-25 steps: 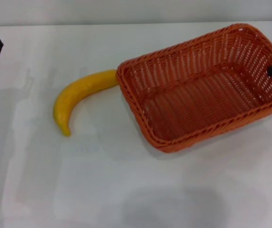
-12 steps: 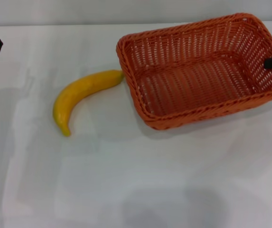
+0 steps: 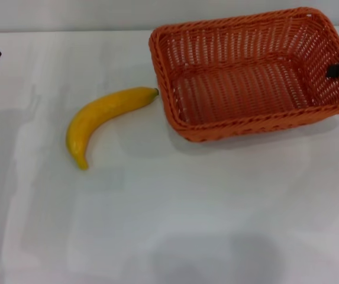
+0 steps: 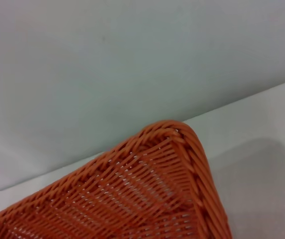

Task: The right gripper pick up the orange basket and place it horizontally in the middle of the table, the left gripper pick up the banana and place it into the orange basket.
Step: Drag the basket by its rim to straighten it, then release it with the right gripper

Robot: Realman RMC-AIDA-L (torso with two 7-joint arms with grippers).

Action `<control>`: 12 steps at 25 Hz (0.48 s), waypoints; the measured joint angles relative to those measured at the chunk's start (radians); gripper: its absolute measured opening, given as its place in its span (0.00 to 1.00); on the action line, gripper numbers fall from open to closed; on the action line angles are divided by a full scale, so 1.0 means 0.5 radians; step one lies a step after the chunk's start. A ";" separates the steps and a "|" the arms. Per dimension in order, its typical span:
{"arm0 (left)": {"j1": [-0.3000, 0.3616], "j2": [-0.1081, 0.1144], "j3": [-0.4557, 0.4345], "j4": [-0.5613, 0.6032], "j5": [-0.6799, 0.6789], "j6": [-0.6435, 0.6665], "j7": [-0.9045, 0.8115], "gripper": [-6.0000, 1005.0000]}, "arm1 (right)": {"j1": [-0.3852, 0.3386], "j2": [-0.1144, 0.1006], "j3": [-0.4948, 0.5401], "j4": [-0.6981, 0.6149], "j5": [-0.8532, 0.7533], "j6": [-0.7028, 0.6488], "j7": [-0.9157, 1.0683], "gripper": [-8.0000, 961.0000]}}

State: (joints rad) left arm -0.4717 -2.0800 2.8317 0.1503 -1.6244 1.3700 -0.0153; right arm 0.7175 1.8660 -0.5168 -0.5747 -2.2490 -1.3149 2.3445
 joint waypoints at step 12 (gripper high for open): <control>-0.005 0.000 0.000 -0.001 -0.001 0.000 0.000 0.86 | -0.046 0.031 -0.001 -0.010 0.029 0.085 0.000 0.27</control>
State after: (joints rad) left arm -0.4741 -2.0800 2.8317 0.1498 -1.6247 1.3699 -0.0153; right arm 0.6944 1.8816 -0.5175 -0.5799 -2.2344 -1.2723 2.3447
